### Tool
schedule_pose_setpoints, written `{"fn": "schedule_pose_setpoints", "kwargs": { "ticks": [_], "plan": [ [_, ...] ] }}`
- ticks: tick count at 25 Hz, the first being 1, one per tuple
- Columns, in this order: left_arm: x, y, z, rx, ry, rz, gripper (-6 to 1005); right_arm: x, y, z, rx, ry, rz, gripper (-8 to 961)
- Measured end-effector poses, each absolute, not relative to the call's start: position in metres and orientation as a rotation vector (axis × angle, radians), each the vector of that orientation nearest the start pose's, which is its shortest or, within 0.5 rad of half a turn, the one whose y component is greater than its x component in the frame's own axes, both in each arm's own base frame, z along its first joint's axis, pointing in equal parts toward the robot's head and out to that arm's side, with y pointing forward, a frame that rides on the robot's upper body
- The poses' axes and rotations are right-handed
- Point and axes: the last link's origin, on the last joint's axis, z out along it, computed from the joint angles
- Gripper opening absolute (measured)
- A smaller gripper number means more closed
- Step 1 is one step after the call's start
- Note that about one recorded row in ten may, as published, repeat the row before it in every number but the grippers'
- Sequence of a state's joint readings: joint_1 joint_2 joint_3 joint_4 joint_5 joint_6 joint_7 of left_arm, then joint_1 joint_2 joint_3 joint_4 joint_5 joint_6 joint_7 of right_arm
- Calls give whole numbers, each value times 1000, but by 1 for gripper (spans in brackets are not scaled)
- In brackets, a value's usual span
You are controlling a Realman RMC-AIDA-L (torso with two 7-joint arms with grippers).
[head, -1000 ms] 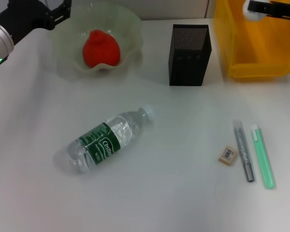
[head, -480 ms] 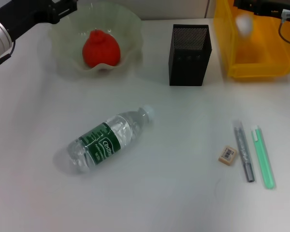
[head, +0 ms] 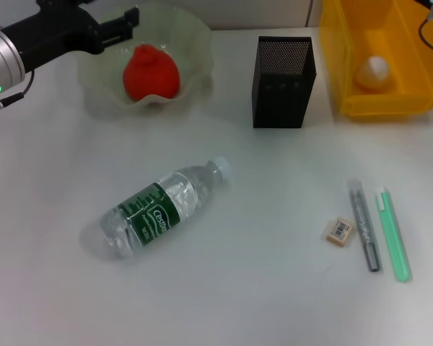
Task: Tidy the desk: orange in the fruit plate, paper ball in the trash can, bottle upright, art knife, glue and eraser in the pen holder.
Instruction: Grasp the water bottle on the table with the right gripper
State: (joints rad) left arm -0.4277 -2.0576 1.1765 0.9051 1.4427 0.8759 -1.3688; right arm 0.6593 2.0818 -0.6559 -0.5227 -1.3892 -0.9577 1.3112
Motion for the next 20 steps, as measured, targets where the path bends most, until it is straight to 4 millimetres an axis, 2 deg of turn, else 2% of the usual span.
{"fn": "schedule_pose_setpoints", "kwargs": {
  "ticks": [6, 10, 13, 16, 17, 18, 20],
  "plan": [
    [-217, 382, 42, -2424, -582, -567, 843, 252, 404, 40, -1695, 612, 1232, 745],
    [-209, 368, 40, -2547, -666, -472, 842, 253, 393, 35, -1671, 576, 1265, 745],
    [-198, 355, 27, -2664, -677, -323, 842, 257, 391, 35, -1665, 586, 1255, 745],
    [-198, 355, 27, -2664, -677, -323, 842, 262, 388, 35, -1659, 595, 1244, 745],
    [-191, 349, 4, -2722, -627, -162, 842, 263, 387, 35, -1656, 598, 1241, 745],
    [-189, 350, -9, -2725, -602, -97, 842, 265, 386, 36, -1654, 601, 1238, 745],
    [-188, 352, -17, -2721, -587, -65, 842, 269, 383, 35, -1651, 610, 1231, 745]
  ]
}}
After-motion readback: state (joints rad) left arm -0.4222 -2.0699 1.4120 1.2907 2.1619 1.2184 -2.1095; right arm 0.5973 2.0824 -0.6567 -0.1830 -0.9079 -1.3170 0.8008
